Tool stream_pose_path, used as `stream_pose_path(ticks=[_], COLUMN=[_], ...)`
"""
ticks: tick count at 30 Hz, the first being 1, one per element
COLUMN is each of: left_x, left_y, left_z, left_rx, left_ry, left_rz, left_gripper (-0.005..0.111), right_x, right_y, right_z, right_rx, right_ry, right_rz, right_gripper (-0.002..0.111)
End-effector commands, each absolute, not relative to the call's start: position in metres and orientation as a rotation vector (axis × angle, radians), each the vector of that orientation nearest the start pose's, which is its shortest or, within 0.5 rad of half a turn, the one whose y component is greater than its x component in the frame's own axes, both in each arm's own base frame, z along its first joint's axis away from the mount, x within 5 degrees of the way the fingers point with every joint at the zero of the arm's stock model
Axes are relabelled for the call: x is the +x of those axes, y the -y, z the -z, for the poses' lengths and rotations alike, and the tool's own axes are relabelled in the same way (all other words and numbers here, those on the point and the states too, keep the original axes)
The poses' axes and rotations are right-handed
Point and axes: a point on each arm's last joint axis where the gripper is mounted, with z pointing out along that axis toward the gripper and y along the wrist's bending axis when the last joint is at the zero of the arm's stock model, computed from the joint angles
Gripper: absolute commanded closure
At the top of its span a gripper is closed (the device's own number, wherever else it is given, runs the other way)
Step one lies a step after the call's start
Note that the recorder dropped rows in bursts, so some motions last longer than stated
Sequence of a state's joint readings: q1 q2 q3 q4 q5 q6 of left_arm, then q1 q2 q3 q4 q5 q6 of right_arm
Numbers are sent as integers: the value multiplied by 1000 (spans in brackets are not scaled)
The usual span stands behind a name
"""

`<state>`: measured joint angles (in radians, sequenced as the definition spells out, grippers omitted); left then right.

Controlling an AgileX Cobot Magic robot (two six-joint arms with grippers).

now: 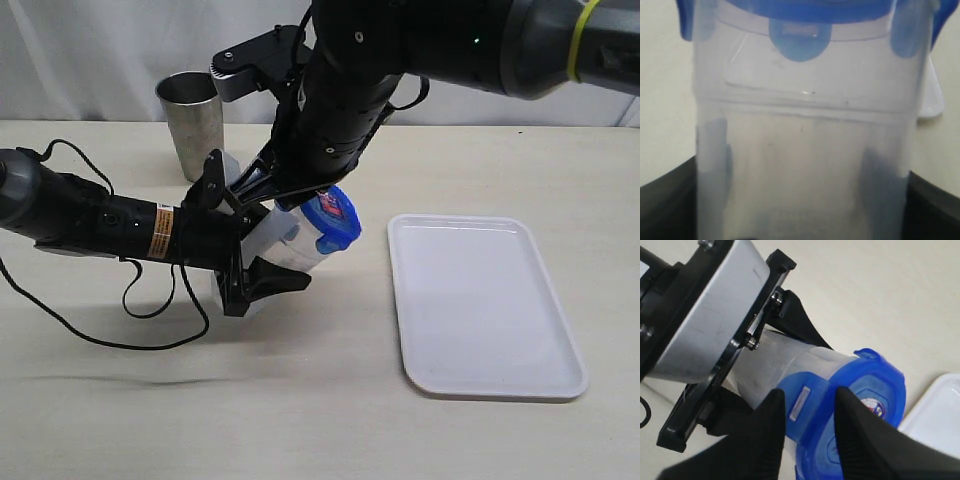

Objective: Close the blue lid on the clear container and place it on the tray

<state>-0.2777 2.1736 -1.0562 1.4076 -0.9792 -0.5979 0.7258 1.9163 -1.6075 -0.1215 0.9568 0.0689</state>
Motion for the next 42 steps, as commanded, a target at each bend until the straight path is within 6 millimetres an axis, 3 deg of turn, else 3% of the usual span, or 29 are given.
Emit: stream_pose_path(ticks=[1, 7, 14, 19, 25, 30, 34, 39, 42], left_x=[340, 340, 340, 342, 342, 342, 341, 341, 341], left_y=[179, 179, 179, 176, 176, 176, 176, 173, 170], left_z=[-102, -103, -103, -96, -96, -96, -96, -89, -85], left_rx=[1312, 1312, 1305, 1336, 1330, 1329, 1336, 1385, 1420], left_ry=[-1562, -1561, -1562, -1640, -1646, -1642, -1639, -1707, -1738], left_rz=[954, 956, 956, 901, 898, 903, 906, 862, 823], left_gripper=[107, 107, 107, 107, 107, 107, 107, 107, 107], right_x=[306, 308, 310, 317, 317, 321, 333, 349, 347], right_y=[-266, -266, -271, -277, -276, -246, -221, -198, -193], right_z=[-211, -203, -209, -230, -277, -316, -325, -311, -291], right_rx=[-1056, -1073, -1061, -1036, -1022, -886, -784, -710, -727], right_ry=[-2817, -2822, -2799, -2757, -2689, -2643, -2679, -2704, -2744], right_rz=[64, 104, 38, 11, -23, -59, -207, -407, -376], right_gripper=[82, 85, 85, 80, 70, 70, 70, 70, 70])
